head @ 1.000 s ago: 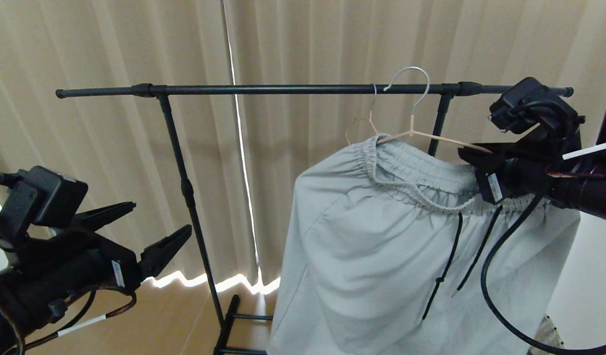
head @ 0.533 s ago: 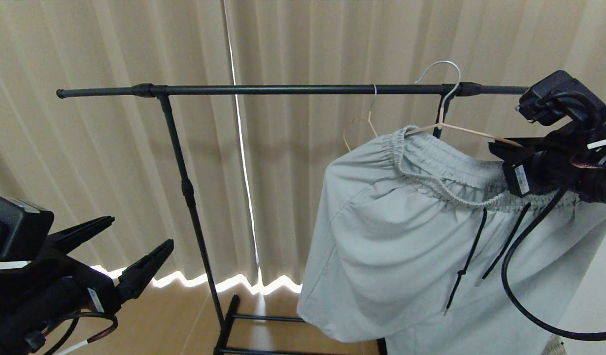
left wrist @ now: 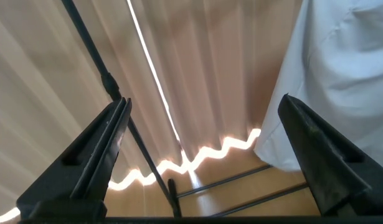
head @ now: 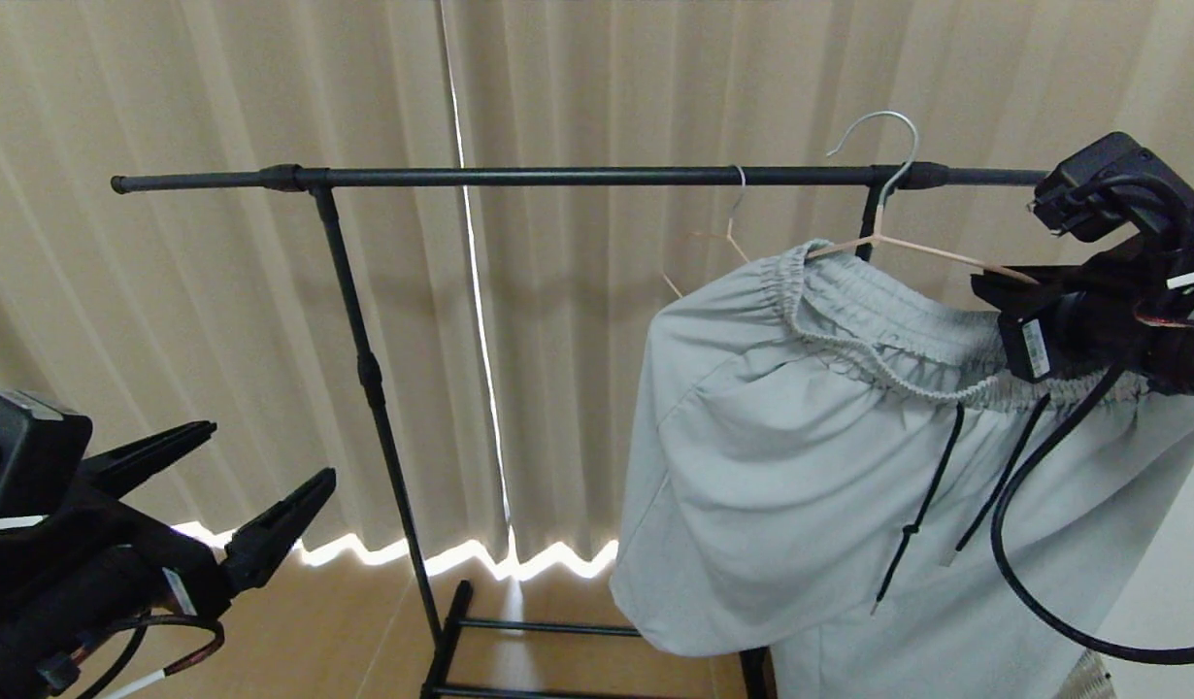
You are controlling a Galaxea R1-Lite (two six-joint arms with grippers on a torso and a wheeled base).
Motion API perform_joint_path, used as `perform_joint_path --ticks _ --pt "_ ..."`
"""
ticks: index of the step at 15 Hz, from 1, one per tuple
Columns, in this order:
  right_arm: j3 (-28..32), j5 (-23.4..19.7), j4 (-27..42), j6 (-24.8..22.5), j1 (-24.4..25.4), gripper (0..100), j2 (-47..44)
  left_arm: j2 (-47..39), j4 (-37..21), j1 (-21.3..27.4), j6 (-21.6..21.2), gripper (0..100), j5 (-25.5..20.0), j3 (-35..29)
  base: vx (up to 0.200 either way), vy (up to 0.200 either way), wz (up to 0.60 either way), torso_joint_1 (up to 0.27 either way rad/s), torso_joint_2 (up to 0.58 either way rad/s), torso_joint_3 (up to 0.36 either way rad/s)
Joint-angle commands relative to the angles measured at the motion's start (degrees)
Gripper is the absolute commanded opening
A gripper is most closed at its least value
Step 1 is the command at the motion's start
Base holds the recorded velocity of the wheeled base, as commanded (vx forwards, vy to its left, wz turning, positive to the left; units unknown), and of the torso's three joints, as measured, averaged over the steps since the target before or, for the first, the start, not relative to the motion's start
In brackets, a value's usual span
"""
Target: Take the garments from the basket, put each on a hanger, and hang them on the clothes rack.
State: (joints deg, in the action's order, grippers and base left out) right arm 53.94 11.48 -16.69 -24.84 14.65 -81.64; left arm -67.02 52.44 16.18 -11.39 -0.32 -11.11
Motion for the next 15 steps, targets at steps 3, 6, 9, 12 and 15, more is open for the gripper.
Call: perform_joint_path --ticks 3,6,9,12,15 --pt "0.11 0.03 -0.01 -0.03 0.11 0 -0.01 1.55 0.03 0.08 0.05 100 -0.03 -0.06 0.000 0.200 0.00 0.001 0.00 0.004" --pt "0.11 0.03 -0.01 -0.03 0.11 0 -0.10 1.46 0.03 -0.01 0.05 100 -0.03 -0.06 0.000 0.200 0.00 0.007 0.00 0.002" --pt "0.11 0.03 -0.01 -0.03 0.11 0 -0.45 1.37 0.03 0.08 0.05 100 -0.03 0.21 0.000 0.133 0.00 -0.003 0.00 0.003" --pt "0.20 0.03 -0.01 -0.03 0.20 0 -0.45 1.46 0.03 0.08 0.14 100 -0.03 0.38 0.000 0.000 0.00 0.000 0.00 0.000" --pt "0.46 -0.06 -0.01 0.06 0.20 0 -0.54 1.55 0.03 0.08 0.40 100 -0.03 -0.23 0.000 0.000 0.00 0.000 0.00 0.000"
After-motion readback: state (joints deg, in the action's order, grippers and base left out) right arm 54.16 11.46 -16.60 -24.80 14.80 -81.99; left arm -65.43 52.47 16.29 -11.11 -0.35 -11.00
